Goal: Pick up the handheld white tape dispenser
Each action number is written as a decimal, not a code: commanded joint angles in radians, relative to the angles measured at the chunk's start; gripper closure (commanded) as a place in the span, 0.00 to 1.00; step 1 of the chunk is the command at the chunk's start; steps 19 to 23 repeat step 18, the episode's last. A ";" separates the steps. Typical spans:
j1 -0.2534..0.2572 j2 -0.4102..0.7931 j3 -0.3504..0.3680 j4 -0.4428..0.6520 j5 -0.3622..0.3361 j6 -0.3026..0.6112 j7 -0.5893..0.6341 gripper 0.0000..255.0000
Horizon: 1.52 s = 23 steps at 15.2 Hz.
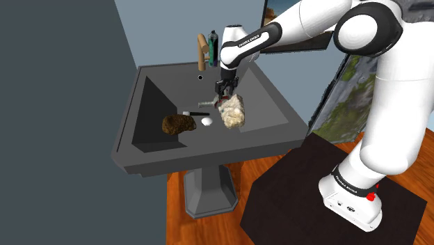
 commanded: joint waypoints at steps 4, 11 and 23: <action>-0.001 -0.020 0.000 0.013 0.000 -0.033 0.002 1.00; -0.001 -0.059 0.000 0.054 -0.001 -0.113 0.006 1.00; -0.002 -0.083 0.000 0.091 -0.002 -0.173 0.010 1.00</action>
